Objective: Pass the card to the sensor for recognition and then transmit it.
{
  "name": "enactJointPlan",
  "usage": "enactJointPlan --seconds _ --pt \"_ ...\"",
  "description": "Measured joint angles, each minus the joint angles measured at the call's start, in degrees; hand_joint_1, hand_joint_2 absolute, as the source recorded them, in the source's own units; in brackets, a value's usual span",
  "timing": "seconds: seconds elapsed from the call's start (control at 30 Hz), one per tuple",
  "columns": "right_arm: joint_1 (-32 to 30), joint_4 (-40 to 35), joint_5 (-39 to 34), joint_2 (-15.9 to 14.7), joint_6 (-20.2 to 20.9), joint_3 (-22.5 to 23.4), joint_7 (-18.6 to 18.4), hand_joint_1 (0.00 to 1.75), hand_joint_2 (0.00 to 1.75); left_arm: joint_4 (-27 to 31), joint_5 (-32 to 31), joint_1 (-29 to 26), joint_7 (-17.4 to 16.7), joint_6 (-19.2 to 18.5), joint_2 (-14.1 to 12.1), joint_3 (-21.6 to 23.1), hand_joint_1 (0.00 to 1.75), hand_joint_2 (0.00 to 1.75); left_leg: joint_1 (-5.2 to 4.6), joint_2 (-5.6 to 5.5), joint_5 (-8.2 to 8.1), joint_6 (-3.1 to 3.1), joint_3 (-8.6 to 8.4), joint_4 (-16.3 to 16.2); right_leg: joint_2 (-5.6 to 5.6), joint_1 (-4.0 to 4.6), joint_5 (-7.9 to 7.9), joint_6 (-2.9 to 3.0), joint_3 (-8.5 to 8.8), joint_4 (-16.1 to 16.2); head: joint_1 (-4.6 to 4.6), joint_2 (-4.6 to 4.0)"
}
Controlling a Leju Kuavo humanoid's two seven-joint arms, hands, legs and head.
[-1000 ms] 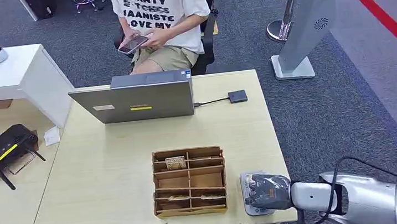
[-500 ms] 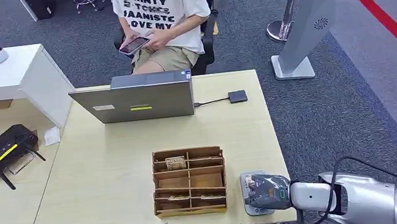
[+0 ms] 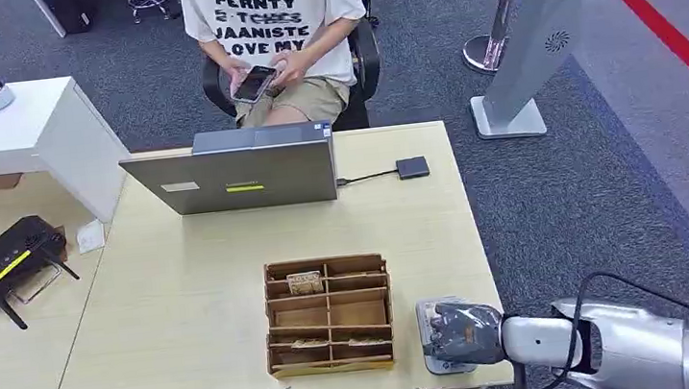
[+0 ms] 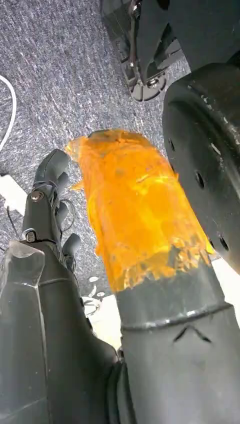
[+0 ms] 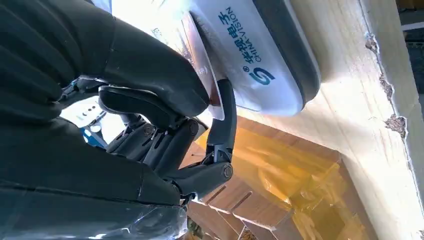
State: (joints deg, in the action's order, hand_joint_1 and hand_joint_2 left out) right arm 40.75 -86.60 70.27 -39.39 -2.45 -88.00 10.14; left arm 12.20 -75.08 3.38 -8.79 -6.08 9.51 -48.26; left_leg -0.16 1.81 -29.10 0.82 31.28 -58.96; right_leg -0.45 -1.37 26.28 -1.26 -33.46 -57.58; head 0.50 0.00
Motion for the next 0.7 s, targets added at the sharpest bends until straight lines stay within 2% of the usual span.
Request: enactJointPlan --seconds 0.2,0.37,0.57,0.7 --pt "-0.03 0.02 0.61 0.09 -0.64 0.0 -0.29 1.75 1.75 0.0 0.0 0.0 0.24 0.24 0.0 -0.07 0.0 0.0 0.0 0.0 0.0 0.0 0.0 0.0 0.0 0.0 0.0 0.0 0.0 0.0 0.0 0.0" --pt "-0.11 0.24 1.66 0.22 -2.86 -0.02 -2.58 1.75 1.75 0.0 0.0 0.0 0.33 0.33 0.0 -0.2 0.0 0.0 0.0 0.0 0.0 0.0 0.02 0.0 0.0 0.0 0.0 0.0 0.0 0.0 0.0 0.0" --pt "-0.09 0.5 1.96 0.33 -3.53 -0.02 -3.71 1.75 1.75 0.0 -0.02 0.0 0.33 0.39 0.0 -0.31 0.0 0.0 0.0 -0.01 0.0 0.0 0.05 0.0 -0.01 0.0 0.0 0.0 -0.01 0.0 0.0 0.0" --pt "0.09 0.33 3.0 0.55 -5.55 0.83 -6.21 1.75 1.75 0.0 -0.18 0.0 0.33 0.61 0.0 -0.33 0.0 0.0 0.0 -0.01 0.0 0.0 0.08 0.0 -0.01 0.0 0.0 0.0 -0.03 0.0 0.0 0.0"
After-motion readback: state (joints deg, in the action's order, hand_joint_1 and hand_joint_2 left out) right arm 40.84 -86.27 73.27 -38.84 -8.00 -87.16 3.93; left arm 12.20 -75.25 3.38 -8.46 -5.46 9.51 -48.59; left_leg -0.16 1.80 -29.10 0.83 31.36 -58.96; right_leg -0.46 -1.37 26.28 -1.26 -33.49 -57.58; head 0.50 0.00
